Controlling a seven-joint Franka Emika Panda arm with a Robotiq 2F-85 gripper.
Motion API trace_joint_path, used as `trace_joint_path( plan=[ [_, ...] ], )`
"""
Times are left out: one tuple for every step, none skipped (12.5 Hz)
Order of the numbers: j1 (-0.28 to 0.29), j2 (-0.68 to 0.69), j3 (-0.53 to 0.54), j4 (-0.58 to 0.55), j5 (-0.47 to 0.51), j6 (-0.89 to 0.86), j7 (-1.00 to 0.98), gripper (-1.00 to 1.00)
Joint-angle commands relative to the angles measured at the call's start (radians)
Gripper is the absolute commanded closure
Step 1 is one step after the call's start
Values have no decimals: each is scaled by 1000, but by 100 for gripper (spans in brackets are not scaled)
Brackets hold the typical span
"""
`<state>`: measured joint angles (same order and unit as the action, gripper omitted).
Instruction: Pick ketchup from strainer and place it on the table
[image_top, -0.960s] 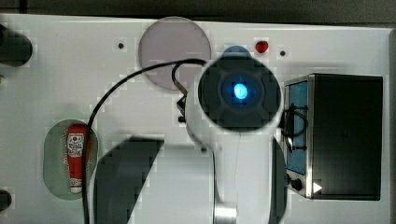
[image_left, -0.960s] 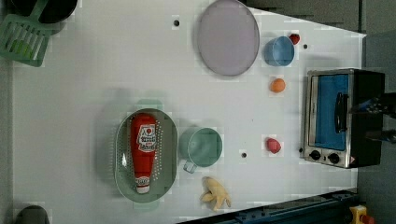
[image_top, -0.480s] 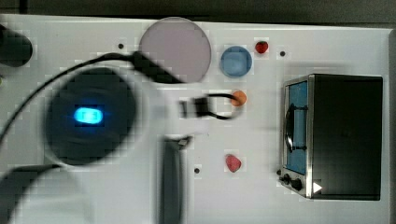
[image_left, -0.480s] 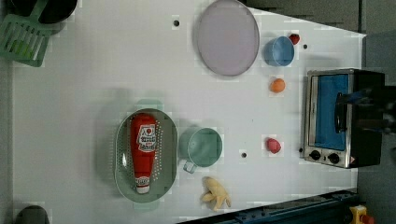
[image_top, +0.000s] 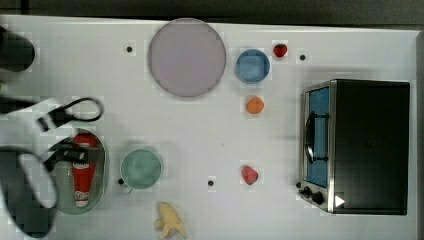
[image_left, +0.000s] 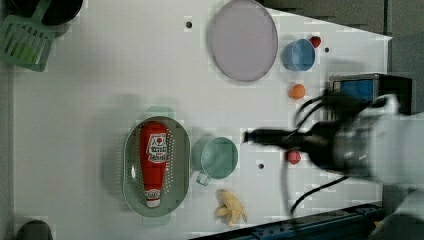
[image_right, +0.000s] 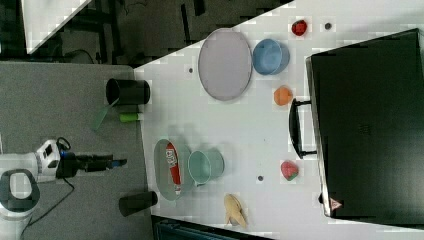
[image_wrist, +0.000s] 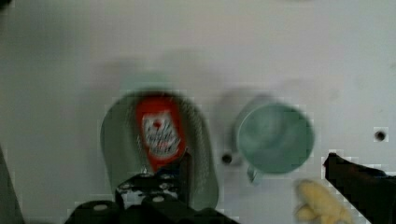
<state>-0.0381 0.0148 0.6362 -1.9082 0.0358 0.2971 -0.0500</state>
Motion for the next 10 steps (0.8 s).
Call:
trace_joint_path(
  plan=[
    [9,54,52,-16,-6,81,50,-100],
    [12,85,76,-33,-23,125,55,-100],
    [16,116,91,-53,-49,177,66,-100],
    [21,147,100,-73,-81,231,84,-100],
    [28,178,102,-94,-121,285,105,-100],
    [35,212,102,-115,-162,336,123,-100],
    [40,250,101,-131,-203,385,139,-100],
    [43,291,101,-144,-236,438,154,-100],
    [46,333,100,-152,-263,485,175,-100],
    [47,376,99,-156,-291,526,196,-100]
  ],
)
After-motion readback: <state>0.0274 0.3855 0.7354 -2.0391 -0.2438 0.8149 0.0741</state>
